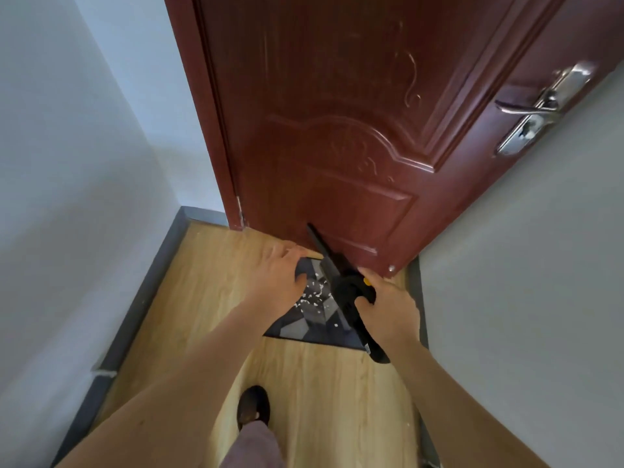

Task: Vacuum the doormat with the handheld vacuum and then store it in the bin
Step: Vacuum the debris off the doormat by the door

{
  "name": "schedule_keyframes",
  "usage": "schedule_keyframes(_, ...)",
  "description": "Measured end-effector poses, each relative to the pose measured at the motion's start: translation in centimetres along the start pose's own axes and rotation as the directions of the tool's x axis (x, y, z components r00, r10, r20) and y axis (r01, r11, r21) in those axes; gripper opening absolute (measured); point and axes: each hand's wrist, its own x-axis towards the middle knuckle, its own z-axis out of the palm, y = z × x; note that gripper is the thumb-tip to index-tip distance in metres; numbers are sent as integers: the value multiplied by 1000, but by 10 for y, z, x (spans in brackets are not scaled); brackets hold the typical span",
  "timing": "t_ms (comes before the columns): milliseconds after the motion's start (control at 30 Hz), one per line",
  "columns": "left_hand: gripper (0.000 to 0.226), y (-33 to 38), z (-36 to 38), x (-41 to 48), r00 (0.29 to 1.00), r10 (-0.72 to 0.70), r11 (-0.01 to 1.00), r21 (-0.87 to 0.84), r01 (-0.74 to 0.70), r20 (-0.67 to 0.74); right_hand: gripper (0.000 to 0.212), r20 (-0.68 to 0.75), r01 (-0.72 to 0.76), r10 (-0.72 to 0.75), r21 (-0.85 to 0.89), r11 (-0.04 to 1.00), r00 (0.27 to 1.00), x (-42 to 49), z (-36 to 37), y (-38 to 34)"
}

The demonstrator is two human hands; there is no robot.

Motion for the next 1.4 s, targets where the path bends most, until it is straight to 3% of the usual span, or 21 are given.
schedule_keyframes(267, 40, -34, 75, 73, 998, 4, 999, 52, -7, 67, 54, 46, -66, 67, -27, 997, 997, 72, 82, 39)
schedule_keyframes(367, 42, -49, 122, 87, 996, -42, 999, 6, 42, 76, 56, 84, -85, 81, 40, 996, 993, 94, 122, 63)
schedule_keyframes(500, 40, -68, 167, 92, 990, -120, 992, -34, 123, 74, 53, 91, -98, 100, -25, 995, 991, 106, 159, 99)
schedule_keyframes(533, 39, -83, 230, 109, 991, -116, 993, -28, 119, 73, 51, 72, -104, 105, -21, 994, 992, 122, 207, 139)
schedule_keyframes(700, 38, -108, 304, 140, 981, -189, 972, -132, 192, 39, 44, 28, -107, 109, -37, 994, 994, 146, 270, 188)
schedule_keyframes(933, 36, -153, 444, 198, 989, -144, 974, -178, 139, -14, 41, -156, -94, 104, 74, 993, 982, 209, 385, 259)
schedule_keyframes(1133, 45, -169, 487, 241, 994, -33, 999, 10, 32, 100, 40, -218, -85, 116, 147, 985, 969, 248, 400, 280)
schedule_keyframes(1400, 42, -168, 509, 241, 979, -12, 1000, 11, 10, 205, 37, -185, -227, 245, 113, 967, 952, 239, 370, 307)
